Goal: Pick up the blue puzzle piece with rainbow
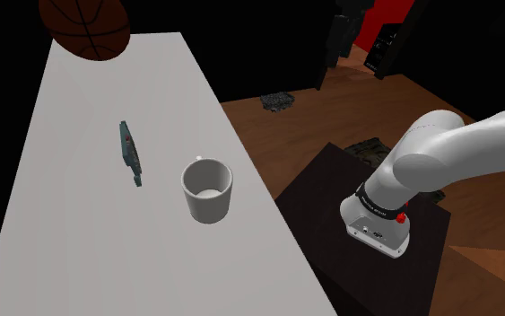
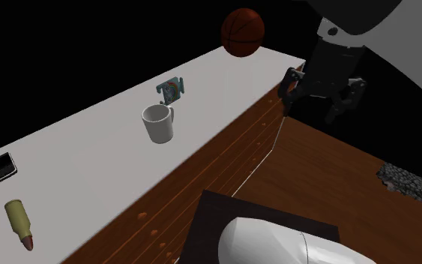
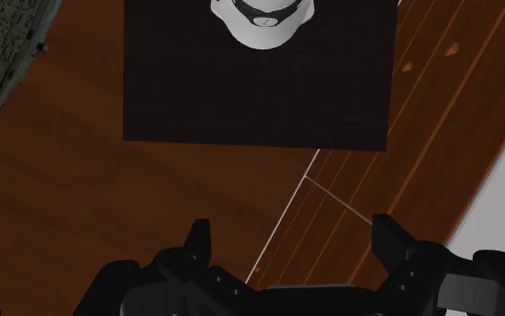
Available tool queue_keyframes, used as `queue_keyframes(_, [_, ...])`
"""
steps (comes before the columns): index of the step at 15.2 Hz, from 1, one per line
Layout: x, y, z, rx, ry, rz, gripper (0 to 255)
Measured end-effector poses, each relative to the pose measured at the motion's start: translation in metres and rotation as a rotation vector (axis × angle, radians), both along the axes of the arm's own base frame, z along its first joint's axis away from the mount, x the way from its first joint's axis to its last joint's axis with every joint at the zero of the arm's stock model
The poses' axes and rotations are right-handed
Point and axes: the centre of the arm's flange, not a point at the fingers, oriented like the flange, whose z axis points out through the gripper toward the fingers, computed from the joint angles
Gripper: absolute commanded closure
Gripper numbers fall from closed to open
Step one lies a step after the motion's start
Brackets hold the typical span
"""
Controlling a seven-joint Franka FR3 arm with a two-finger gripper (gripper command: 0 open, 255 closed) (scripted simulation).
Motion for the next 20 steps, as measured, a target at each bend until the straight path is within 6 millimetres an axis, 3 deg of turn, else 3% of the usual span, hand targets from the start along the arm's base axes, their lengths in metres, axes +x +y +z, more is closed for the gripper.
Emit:
queue_keyframes(2, [0.002,0.006,0.000,-0.001,-0.001,-0.005,0])
queue_keyframes(5, [0.011,0.037,-0.004,-0.008,-0.007,-0.037,0])
queue_keyframes(10, [0.023,0.104,-0.013,-0.020,-0.017,-0.100,0])
queue_keyframes(20, [0.069,0.223,-0.035,-0.045,-0.039,-0.230,0])
